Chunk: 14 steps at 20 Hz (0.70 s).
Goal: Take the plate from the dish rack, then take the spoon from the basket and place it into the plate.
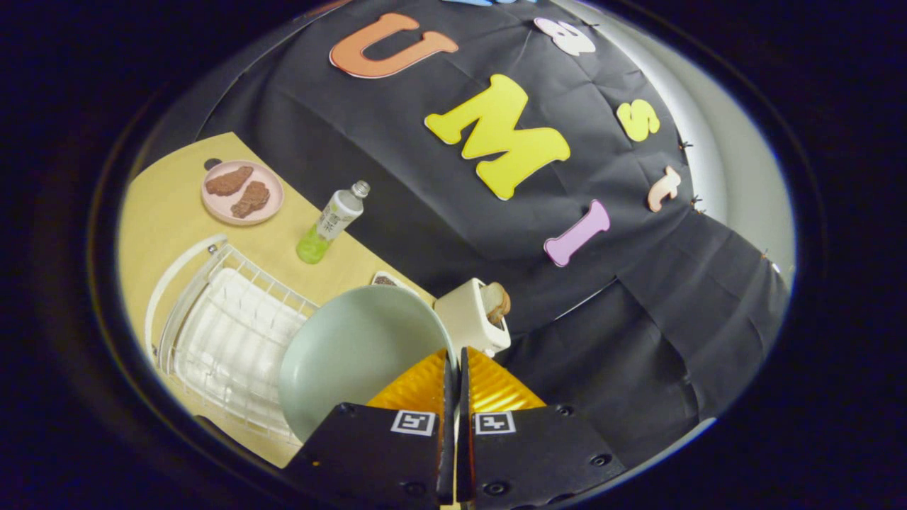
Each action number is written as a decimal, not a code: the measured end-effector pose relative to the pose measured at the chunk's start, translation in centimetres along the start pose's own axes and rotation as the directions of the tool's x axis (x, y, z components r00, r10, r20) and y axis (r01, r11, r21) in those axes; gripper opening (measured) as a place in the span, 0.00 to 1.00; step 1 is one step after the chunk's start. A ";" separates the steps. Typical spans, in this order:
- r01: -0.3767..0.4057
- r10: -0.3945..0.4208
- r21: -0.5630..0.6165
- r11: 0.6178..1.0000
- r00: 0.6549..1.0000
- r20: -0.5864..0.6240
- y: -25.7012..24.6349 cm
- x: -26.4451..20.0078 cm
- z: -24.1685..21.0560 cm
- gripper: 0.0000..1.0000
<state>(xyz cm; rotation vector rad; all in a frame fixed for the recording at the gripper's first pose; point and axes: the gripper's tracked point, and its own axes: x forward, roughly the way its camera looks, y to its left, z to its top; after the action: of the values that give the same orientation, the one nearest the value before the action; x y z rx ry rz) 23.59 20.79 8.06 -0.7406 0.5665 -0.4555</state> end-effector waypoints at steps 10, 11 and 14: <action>-0.342 0.327 0.316 0.885 0.940 0.100 -2.4 -3.9 -9.5 0.07; -0.374 0.356 0.349 0.859 0.927 0.117 -2.4 -4.5 -11.3 0.07; -0.436 0.419 0.436 0.787 0.897 0.140 -1.5 -5.0 -17.1 0.07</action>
<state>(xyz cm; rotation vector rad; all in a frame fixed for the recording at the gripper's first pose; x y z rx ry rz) 8.81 14.16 0.39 -0.1481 0.5462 -0.1348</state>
